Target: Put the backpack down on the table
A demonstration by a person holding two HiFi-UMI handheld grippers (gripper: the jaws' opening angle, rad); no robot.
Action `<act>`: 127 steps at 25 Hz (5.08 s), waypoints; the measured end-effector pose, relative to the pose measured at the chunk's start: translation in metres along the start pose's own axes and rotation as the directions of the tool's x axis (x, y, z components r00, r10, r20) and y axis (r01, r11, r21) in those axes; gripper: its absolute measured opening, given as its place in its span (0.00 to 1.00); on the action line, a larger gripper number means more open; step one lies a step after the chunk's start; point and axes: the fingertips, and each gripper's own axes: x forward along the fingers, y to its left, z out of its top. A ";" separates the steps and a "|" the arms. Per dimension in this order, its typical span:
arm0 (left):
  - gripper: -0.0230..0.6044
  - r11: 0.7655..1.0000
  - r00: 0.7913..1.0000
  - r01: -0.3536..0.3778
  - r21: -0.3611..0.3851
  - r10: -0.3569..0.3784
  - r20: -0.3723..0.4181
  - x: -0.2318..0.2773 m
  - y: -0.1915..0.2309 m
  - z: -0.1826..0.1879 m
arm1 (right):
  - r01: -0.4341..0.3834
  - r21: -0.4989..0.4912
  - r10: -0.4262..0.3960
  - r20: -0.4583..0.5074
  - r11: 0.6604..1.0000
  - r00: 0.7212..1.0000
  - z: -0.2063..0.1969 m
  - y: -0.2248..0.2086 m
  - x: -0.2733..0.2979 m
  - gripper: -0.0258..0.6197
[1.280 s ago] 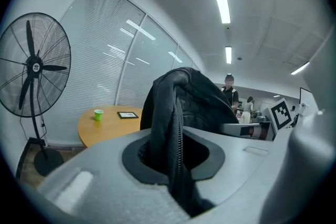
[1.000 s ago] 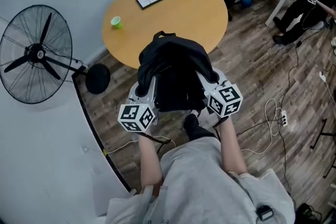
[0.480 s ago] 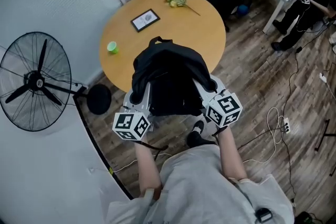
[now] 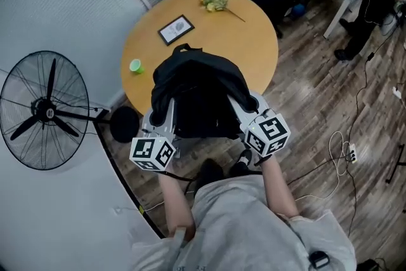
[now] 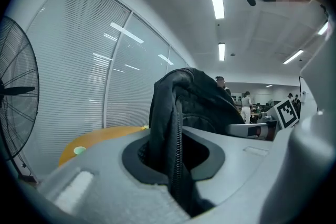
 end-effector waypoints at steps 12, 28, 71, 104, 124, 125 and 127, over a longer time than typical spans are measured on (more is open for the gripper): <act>0.11 0.988 0.988 0.151 -0.012 -0.152 -0.033 0.085 0.023 -0.005 | 0.154 0.029 -0.155 0.016 0.988 0.988 0.001 -0.051 0.034 0.13; 0.11 0.929 0.898 0.370 -0.005 -0.359 -0.256 0.212 0.082 -0.054 | 0.417 0.242 -0.417 -0.051 0.876 0.907 -0.059 -0.112 0.106 0.13; 0.12 0.829 0.752 0.553 -0.082 -0.539 -0.379 0.342 0.087 -0.132 | 0.551 0.093 -0.517 -0.247 0.829 0.820 -0.107 -0.217 0.134 0.13; 0.15 0.898 0.705 0.427 -0.101 -0.401 -0.584 0.440 0.118 -0.239 | 0.489 0.157 -0.370 -0.472 0.858 0.800 -0.195 -0.335 0.187 0.13; 0.26 0.935 0.656 0.344 -0.085 -0.304 -0.691 0.461 0.132 -0.303 | 0.566 0.146 -0.372 -0.619 0.811 0.692 -0.244 -0.367 0.189 0.14; 0.26 0.936 0.650 0.343 -0.083 -0.300 -0.698 0.461 0.133 -0.307 | 0.570 0.141 -0.373 -0.626 0.810 0.685 -0.247 -0.368 0.189 0.15; 0.27 0.935 0.642 0.349 -0.066 -0.290 -0.710 0.462 0.133 -0.313 | 0.579 0.124 -0.380 -0.642 0.806 0.666 -0.251 -0.370 0.188 0.16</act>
